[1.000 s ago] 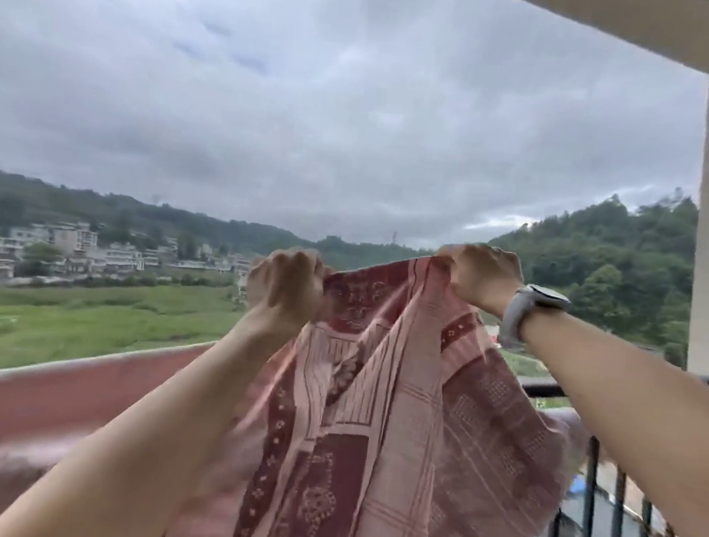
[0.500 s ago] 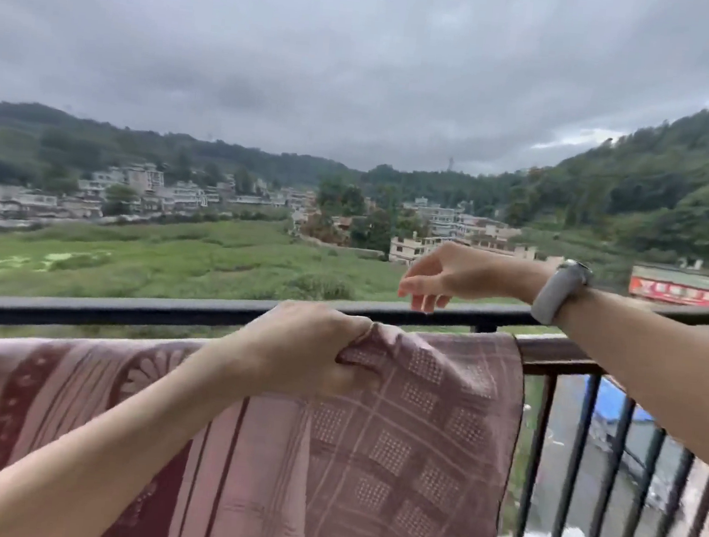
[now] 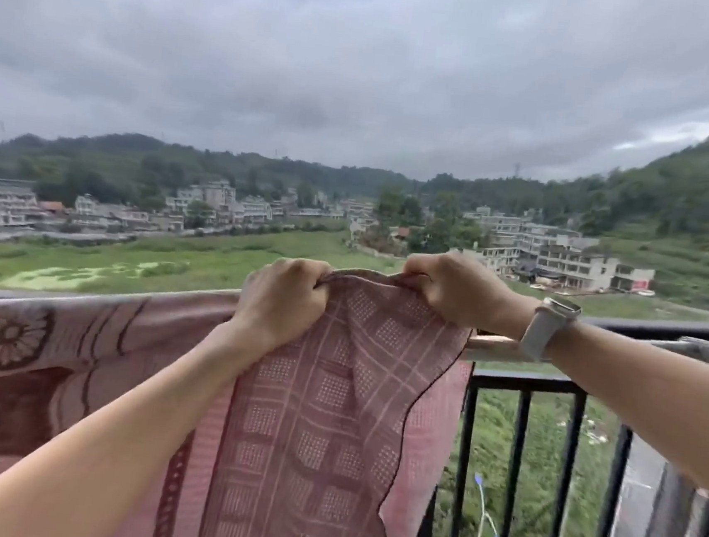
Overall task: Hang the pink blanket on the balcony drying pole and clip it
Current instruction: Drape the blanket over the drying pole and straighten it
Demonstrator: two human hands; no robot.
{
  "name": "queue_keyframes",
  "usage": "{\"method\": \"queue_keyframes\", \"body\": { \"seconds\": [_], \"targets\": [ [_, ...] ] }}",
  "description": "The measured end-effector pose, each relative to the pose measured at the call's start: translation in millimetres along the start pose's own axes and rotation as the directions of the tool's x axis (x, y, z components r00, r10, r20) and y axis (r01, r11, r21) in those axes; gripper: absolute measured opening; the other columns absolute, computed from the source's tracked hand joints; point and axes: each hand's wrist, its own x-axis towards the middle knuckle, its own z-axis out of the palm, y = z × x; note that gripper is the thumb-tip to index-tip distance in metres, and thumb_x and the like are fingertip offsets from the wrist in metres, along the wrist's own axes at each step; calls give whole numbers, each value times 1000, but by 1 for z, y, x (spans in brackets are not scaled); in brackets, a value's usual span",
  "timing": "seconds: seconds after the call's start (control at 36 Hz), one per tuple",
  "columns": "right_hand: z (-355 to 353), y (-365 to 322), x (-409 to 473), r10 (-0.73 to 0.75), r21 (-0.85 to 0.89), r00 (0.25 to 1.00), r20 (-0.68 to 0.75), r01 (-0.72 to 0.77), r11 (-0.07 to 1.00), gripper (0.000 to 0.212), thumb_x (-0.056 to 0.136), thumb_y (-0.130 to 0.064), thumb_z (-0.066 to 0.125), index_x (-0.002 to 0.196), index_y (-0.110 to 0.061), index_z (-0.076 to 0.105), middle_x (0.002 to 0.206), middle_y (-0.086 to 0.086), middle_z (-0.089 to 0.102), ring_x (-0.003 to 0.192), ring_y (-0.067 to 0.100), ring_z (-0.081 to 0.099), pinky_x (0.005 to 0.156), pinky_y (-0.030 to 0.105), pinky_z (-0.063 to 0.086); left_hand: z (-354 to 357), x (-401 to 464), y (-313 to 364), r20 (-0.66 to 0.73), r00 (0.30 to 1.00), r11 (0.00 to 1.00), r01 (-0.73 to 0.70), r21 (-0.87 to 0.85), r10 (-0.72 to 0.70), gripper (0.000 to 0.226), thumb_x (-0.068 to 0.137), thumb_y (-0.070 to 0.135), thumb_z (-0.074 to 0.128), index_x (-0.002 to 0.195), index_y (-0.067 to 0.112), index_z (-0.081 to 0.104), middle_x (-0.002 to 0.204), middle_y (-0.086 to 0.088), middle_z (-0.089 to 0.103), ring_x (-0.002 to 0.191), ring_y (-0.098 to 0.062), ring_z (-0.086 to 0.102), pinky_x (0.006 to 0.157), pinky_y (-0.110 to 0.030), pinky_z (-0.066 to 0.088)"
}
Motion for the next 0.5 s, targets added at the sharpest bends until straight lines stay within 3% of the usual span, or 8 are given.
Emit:
{"method": "queue_keyframes", "body": {
  "seconds": [0.19,0.31,0.39,0.5],
  "targets": [
    [-63,106,4,89,-161,991,-99,-105,981,24,94,-21,45,105,-24,66,100,1,70,88,24,63,70,32,49,42,61,102,-109,993,999,-36,-14,34,19,90,18,47,93,14,65,93,-12,68,86,-32,61,64,-31,38],
    [-81,162,-8,186,-210,980,-68,-196,958,24,94,-20,45,100,-24,68,101,-1,68,87,21,59,73,36,51,71,82,153,-77,991,994,-109,21,110,18,92,27,49,97,15,62,95,-10,67,80,-27,58,65,-31,38],
    [-79,198,-22,264,-171,959,106,-244,954,19,91,-18,52,91,-21,71,94,-1,70,83,16,61,80,38,51,100,94,180,46,990,991,-133,14,132,27,90,37,54,110,20,57,109,-3,65,96,-25,60,76,-33,44],
    [-78,218,-58,261,68,931,256,-286,956,21,91,-20,55,104,-11,68,92,4,71,82,14,64,84,28,50,140,92,202,405,912,986,-125,111,70,40,87,46,53,121,24,52,119,-1,61,108,-22,56,87,-34,46]
  ]
}}
